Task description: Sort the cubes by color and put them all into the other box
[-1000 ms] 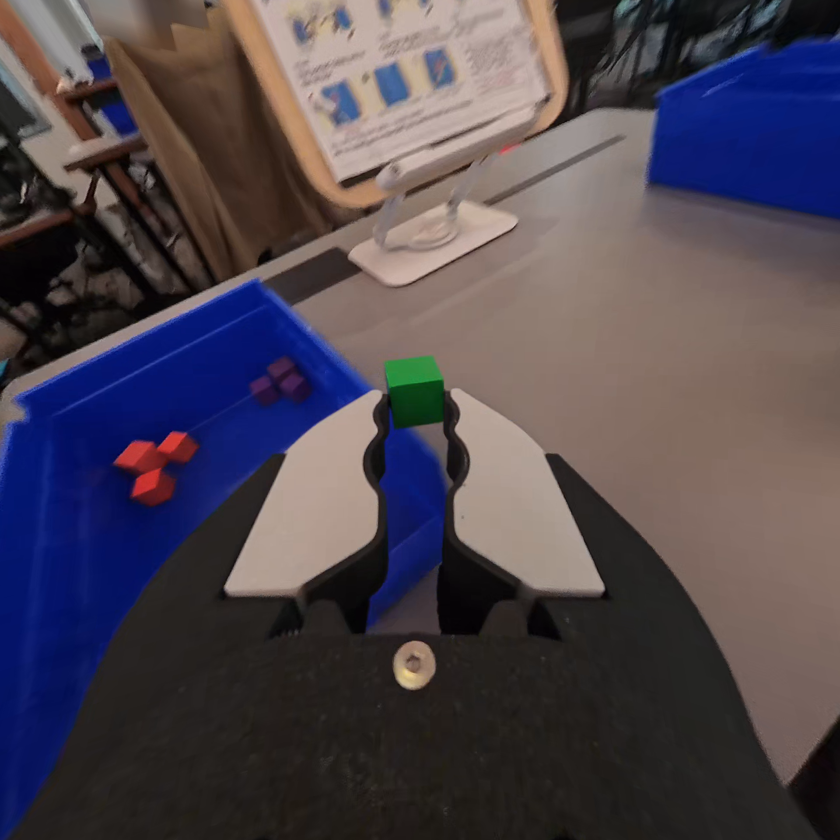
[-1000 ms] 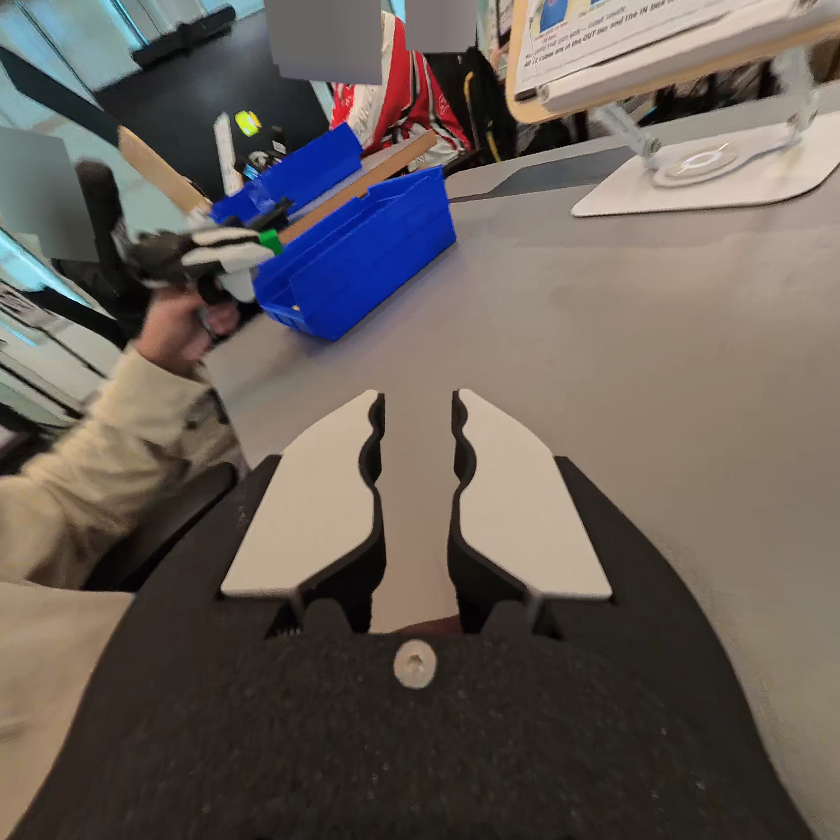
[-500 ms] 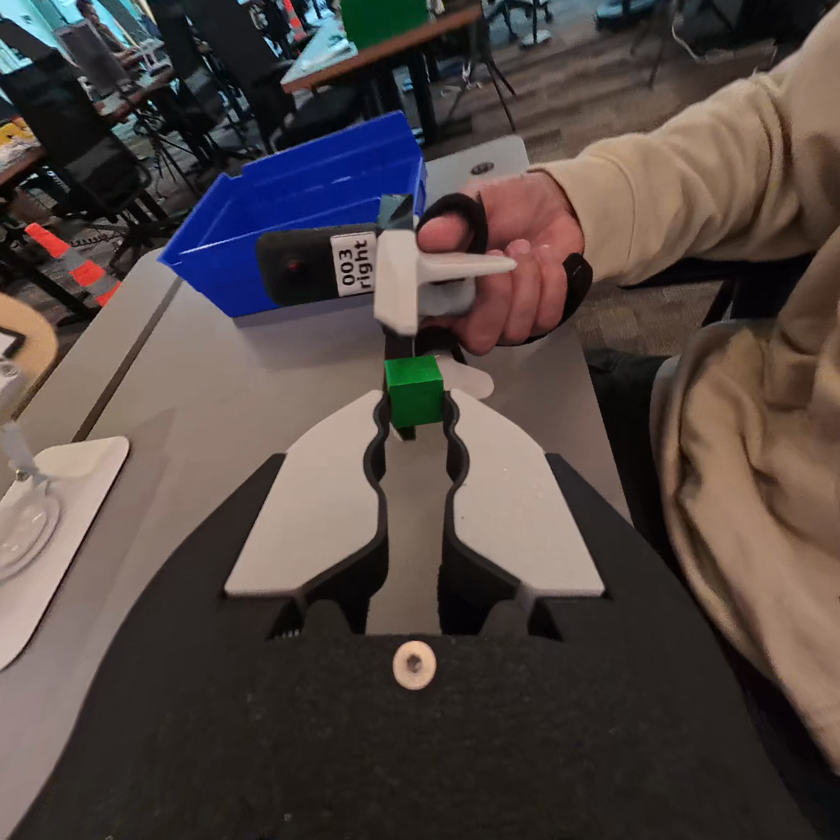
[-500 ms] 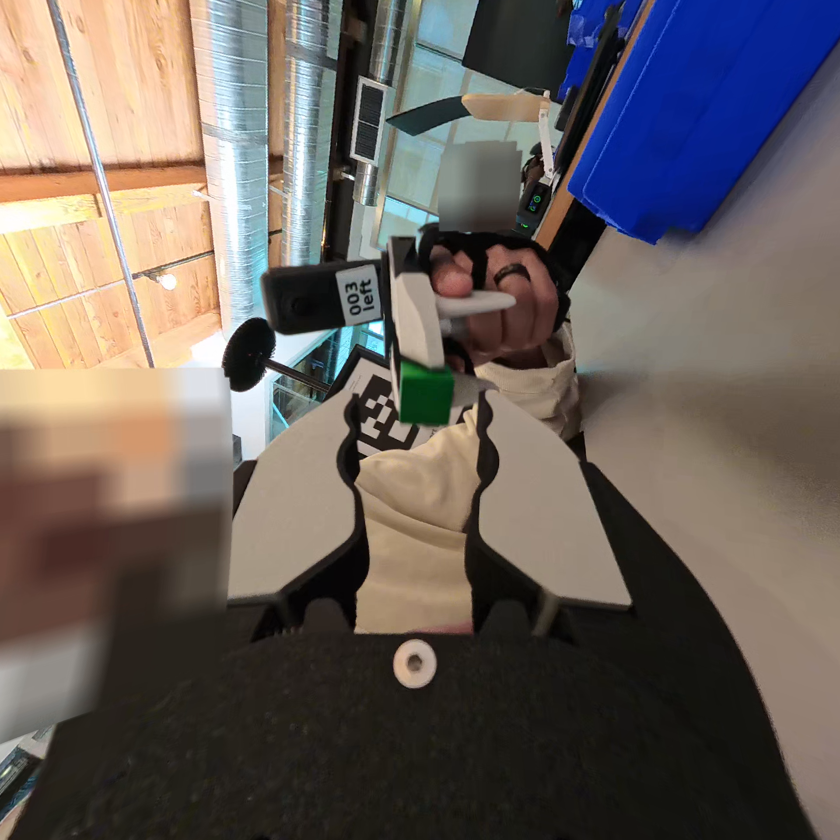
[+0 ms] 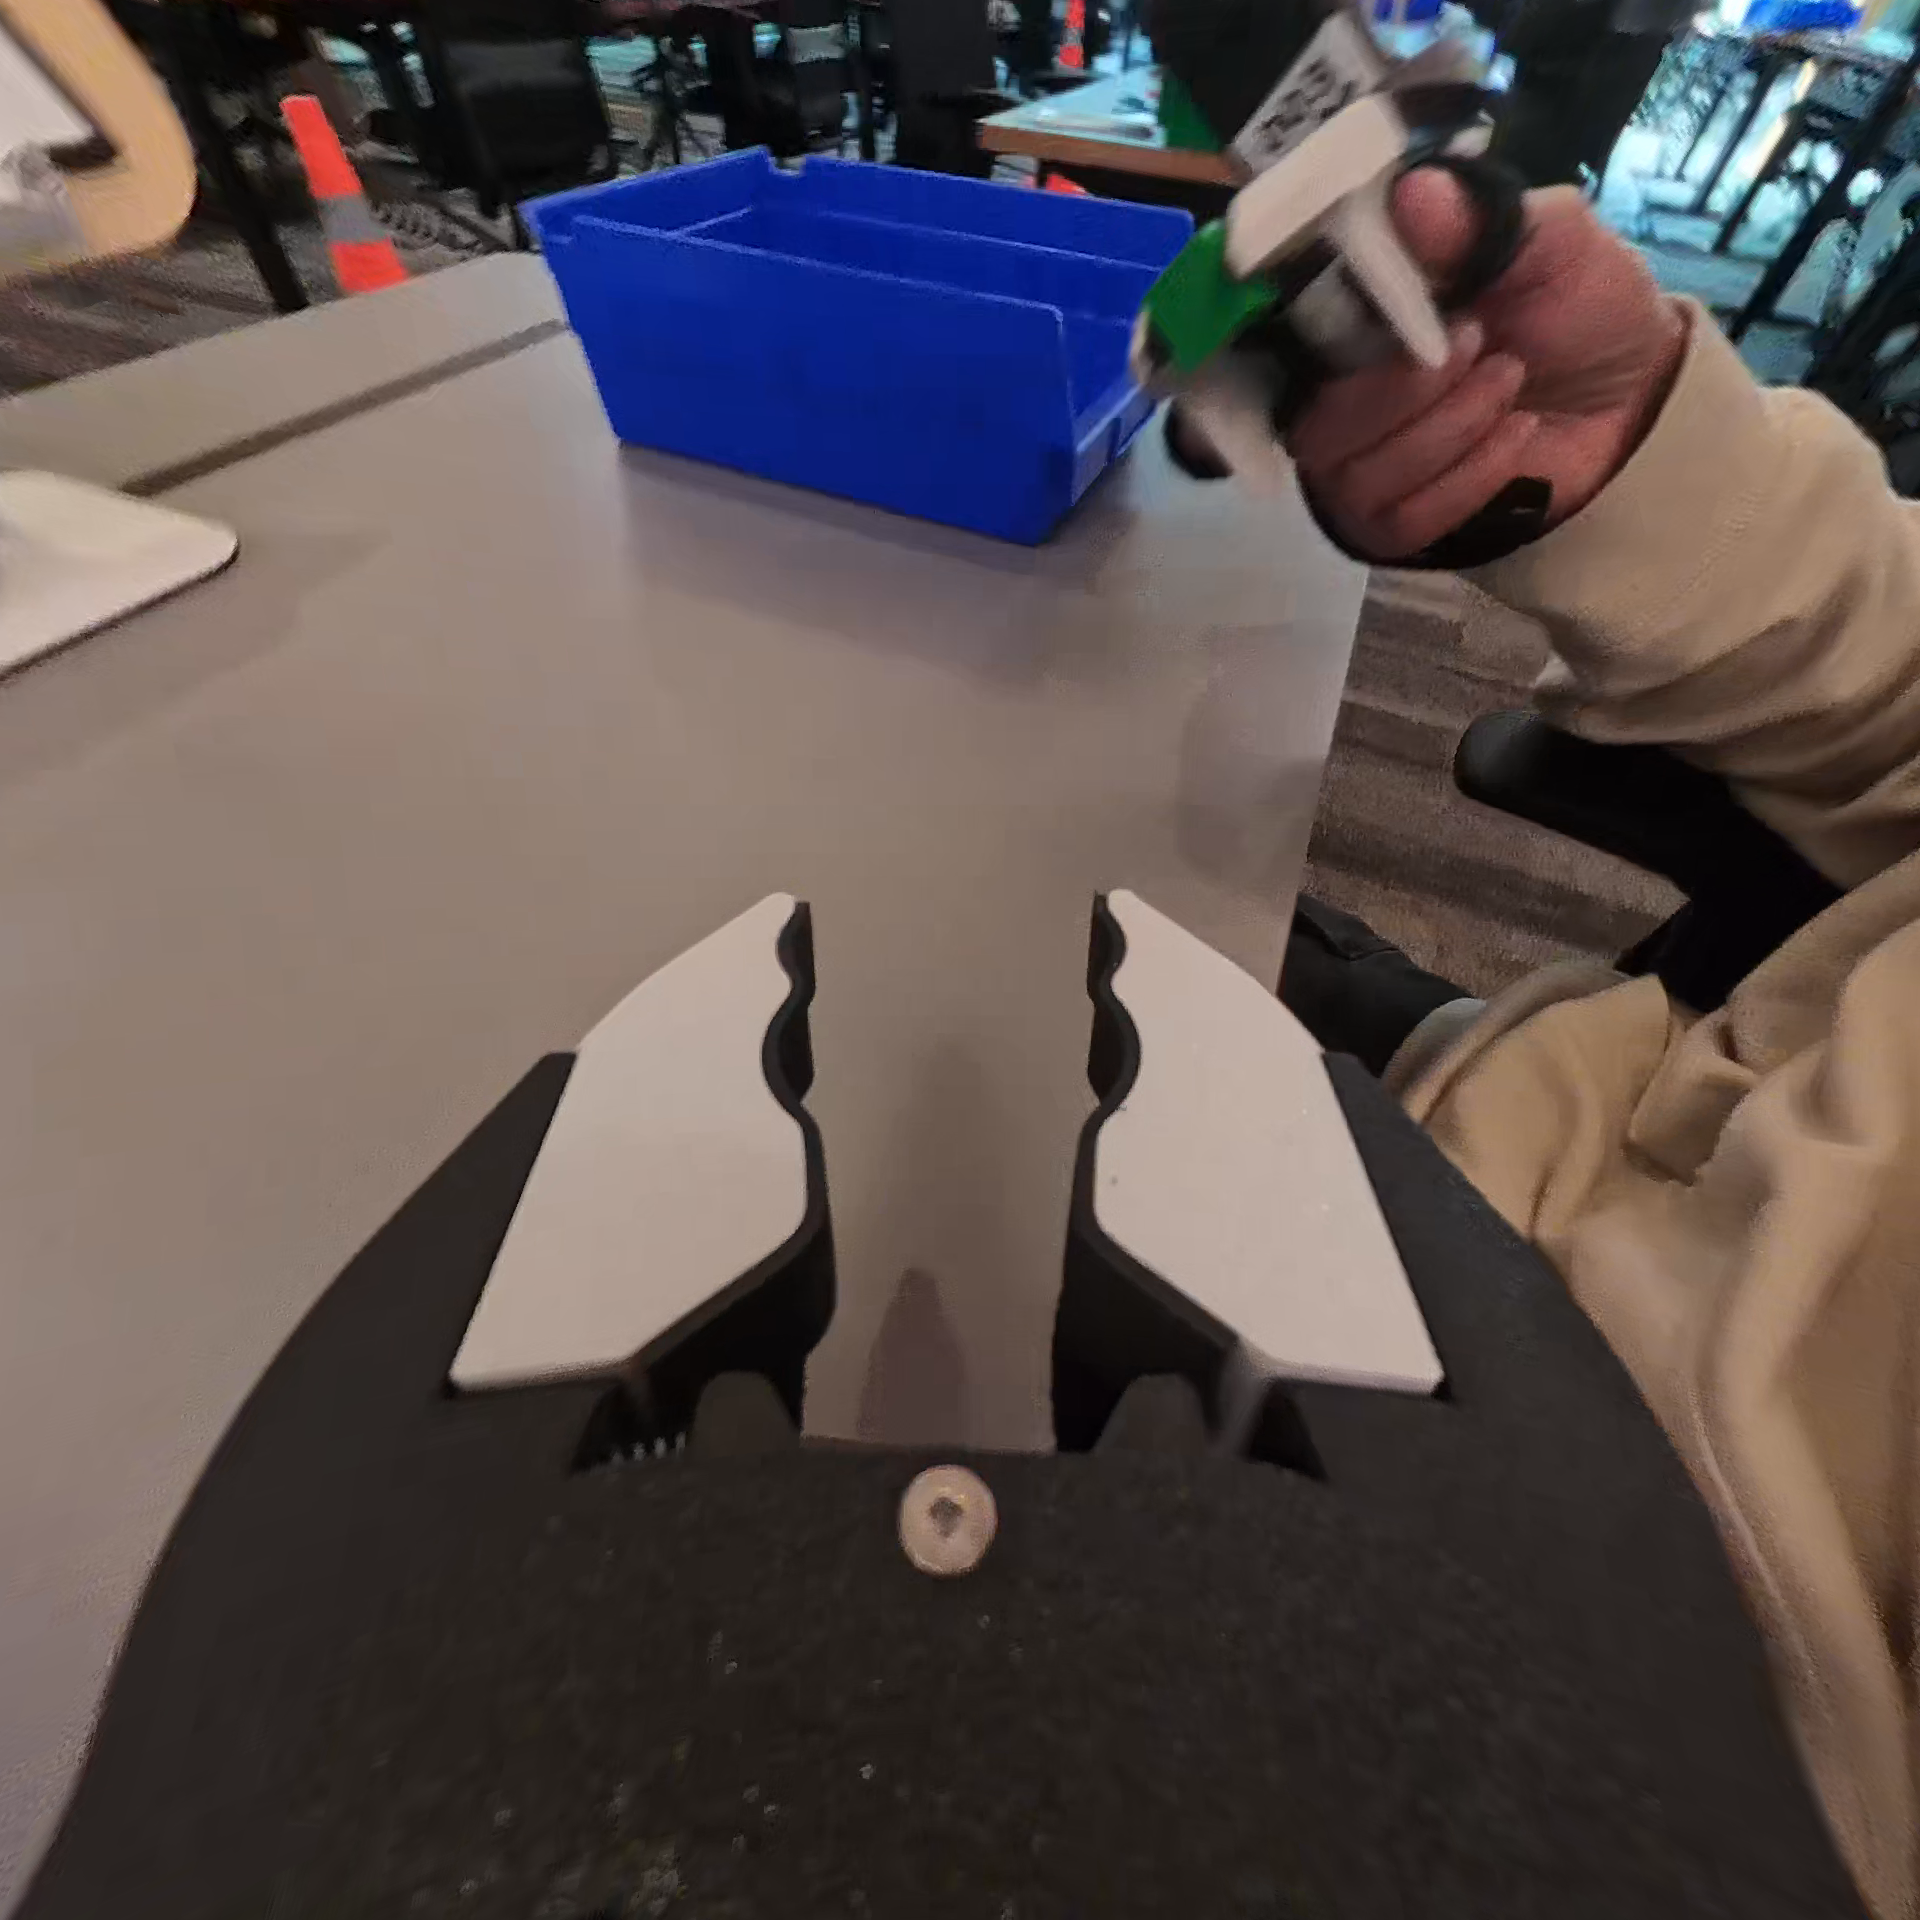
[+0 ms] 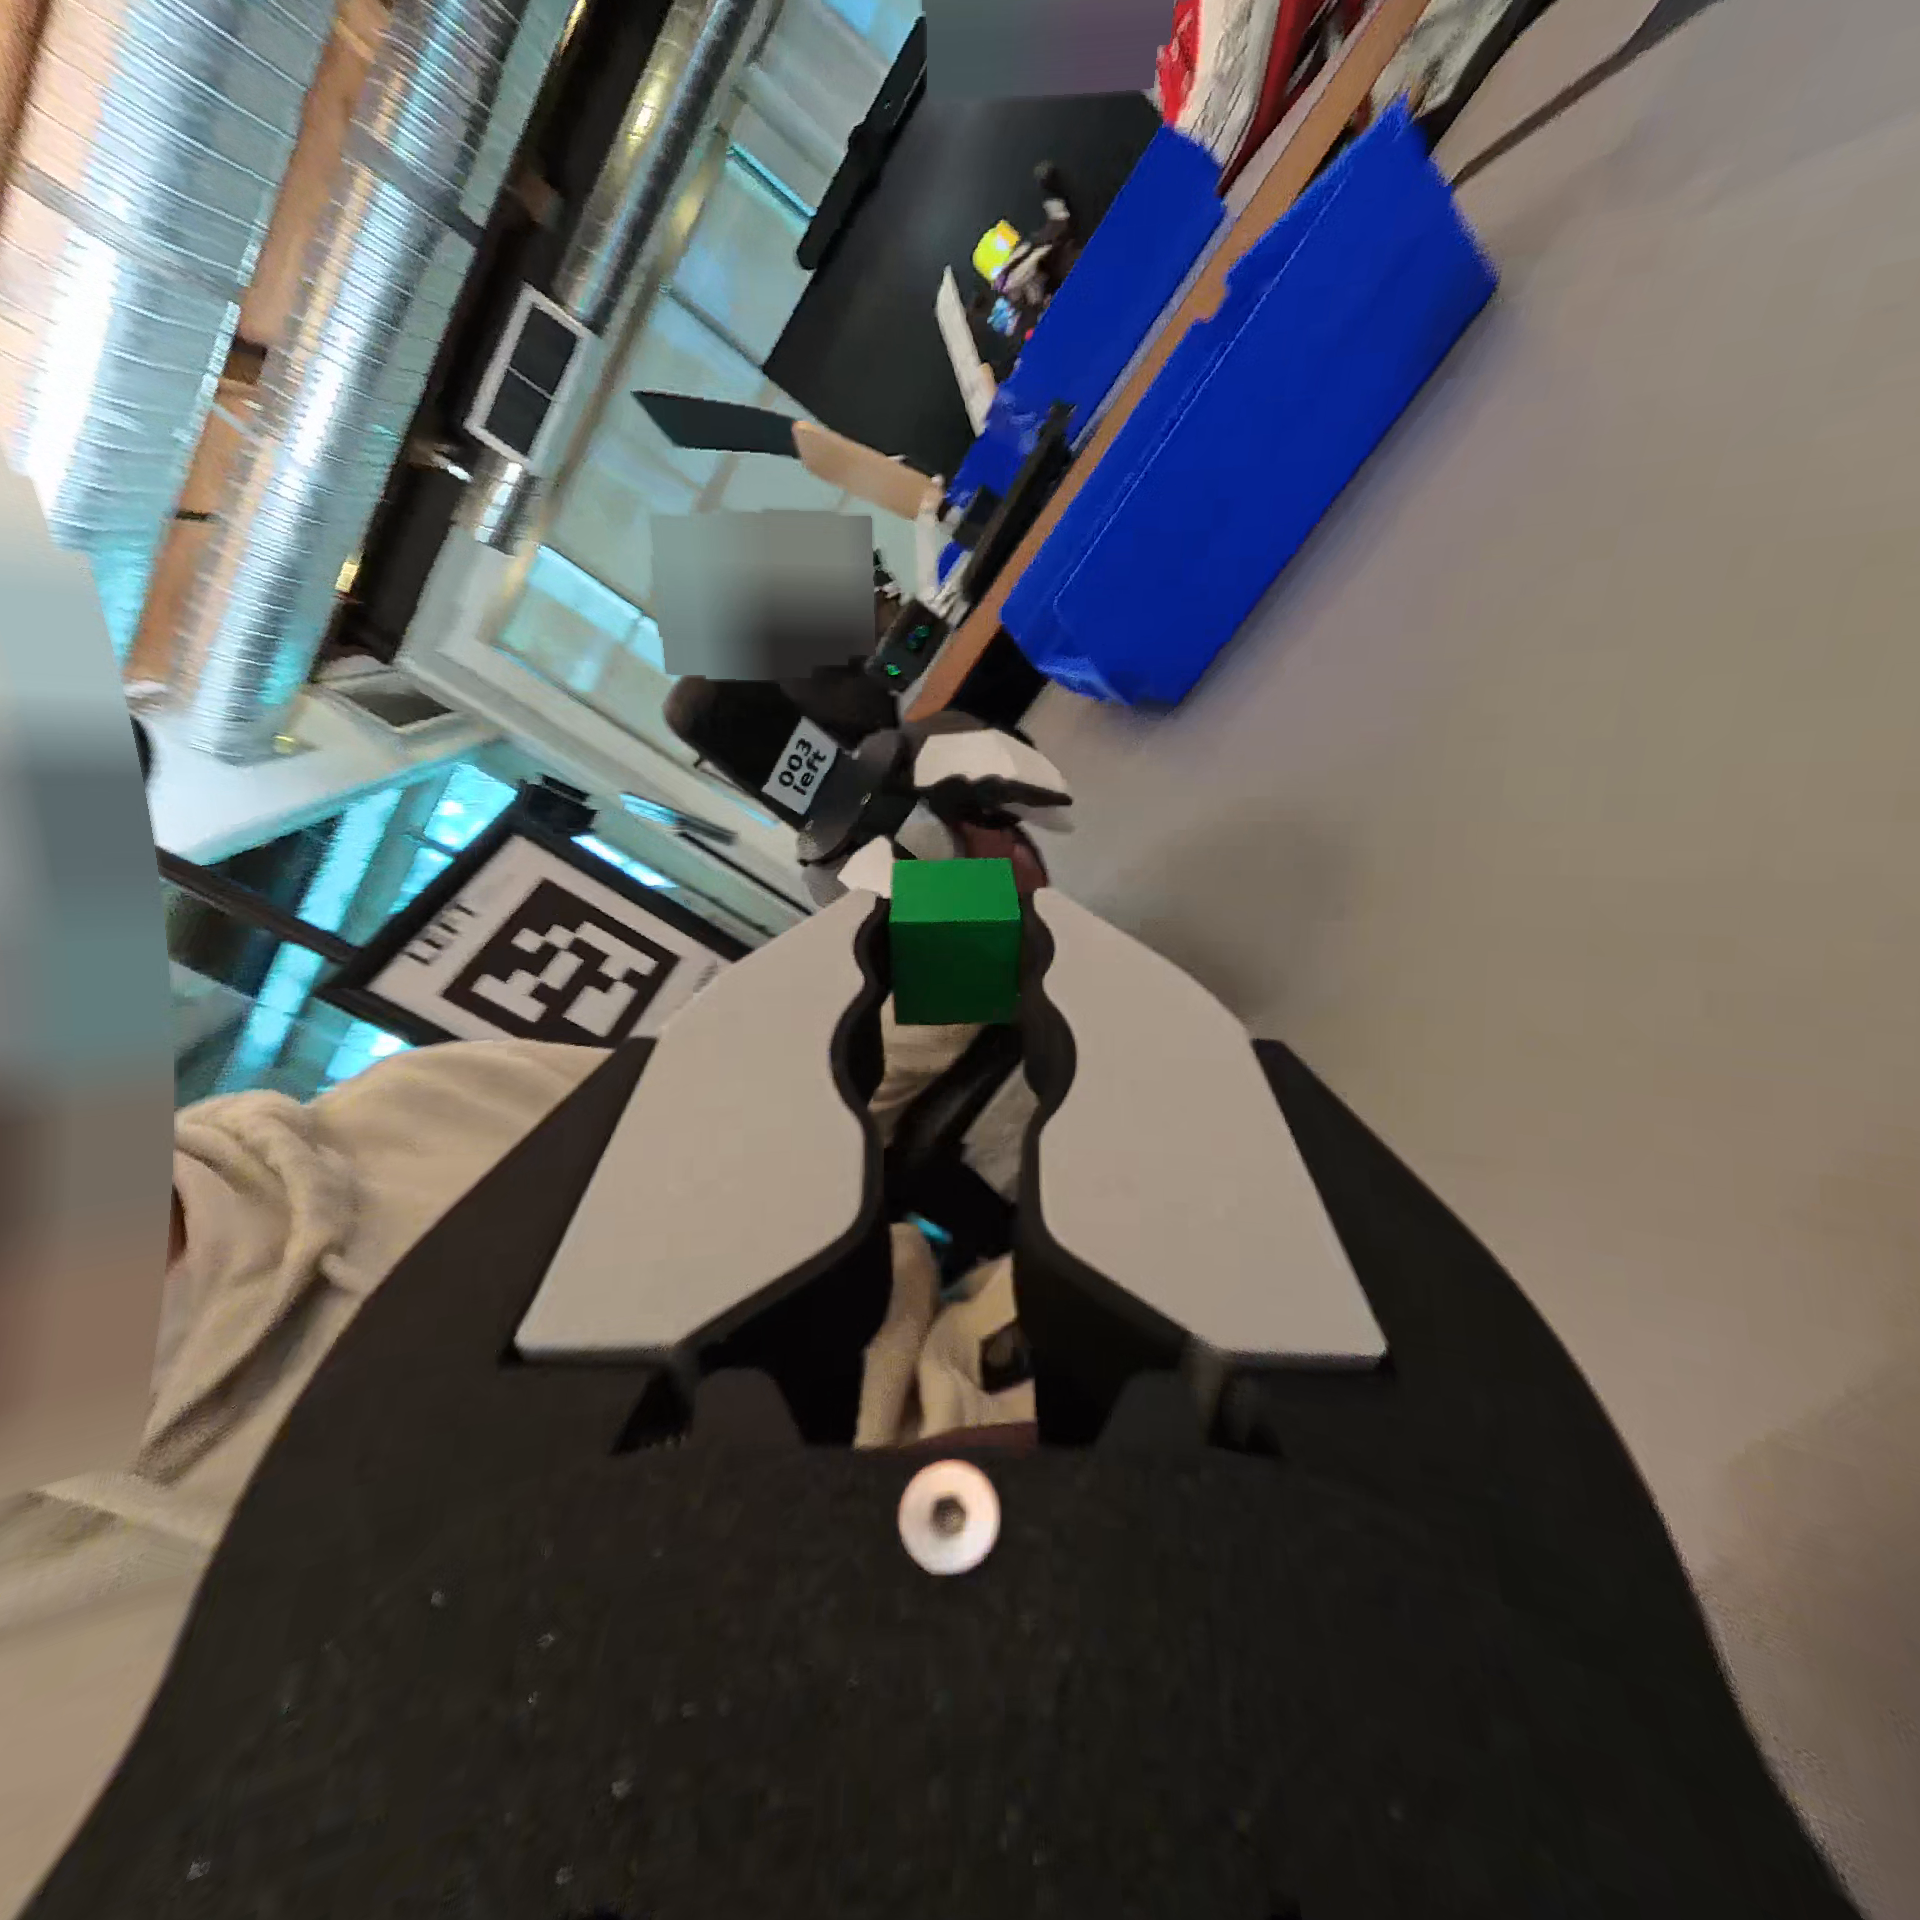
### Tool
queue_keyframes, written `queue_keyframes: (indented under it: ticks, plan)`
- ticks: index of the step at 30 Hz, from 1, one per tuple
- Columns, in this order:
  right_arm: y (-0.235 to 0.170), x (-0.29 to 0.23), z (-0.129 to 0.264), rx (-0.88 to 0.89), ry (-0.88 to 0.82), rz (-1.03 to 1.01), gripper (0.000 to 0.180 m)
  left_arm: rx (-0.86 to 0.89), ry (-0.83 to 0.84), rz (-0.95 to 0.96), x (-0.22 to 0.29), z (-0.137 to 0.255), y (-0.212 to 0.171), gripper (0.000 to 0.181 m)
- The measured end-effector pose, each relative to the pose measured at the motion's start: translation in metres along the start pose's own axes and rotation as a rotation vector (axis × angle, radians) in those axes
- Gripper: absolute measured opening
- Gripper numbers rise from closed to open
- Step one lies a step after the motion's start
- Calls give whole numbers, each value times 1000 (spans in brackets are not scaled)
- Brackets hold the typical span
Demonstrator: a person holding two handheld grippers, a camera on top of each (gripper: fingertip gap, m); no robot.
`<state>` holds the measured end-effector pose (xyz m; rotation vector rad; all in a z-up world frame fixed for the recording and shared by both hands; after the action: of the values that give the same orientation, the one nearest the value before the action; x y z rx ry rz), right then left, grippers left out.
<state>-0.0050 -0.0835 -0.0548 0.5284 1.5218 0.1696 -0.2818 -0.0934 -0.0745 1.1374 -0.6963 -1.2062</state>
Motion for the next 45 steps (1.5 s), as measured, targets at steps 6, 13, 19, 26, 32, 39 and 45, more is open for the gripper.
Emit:
queue_keyframes:
  ticks: [6,13,19,26,32,39,45]
  plan:
    - [28,-30,93,217,-360,278,23,56,94,26,24,37,-6,48]
    - [175,49,174,148,-1150,330,23,23,85,-43,31,25,-3,47]
    - [247,152,179,-163,-1420,4,24,-50,92,-106,38,16,-10,47]
    - [253,167,184,-299,-1526,-140,27,-87,94,-116,39,19,-20,48]
    - [225,40,146,76,-1349,390,37,-75,174,-62,26,28,-22,48]
    - [23,-32,19,284,-511,671,30,-88,360,61,-2,43,-25,49]
    - [-43,-4,-25,194,-557,748,31,-147,441,100,-17,61,-24,50]
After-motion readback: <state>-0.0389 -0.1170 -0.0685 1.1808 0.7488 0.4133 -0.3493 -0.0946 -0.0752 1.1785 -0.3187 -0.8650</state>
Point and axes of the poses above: each gripper's, where its closed fingertips meet, z back along the fingers, y out of its top, x = y × z across the jaws, the point moved 8 cm from there along z, back along the fingers, and after that the axes turned 11 degrees about -z, right-handed, at the moved point
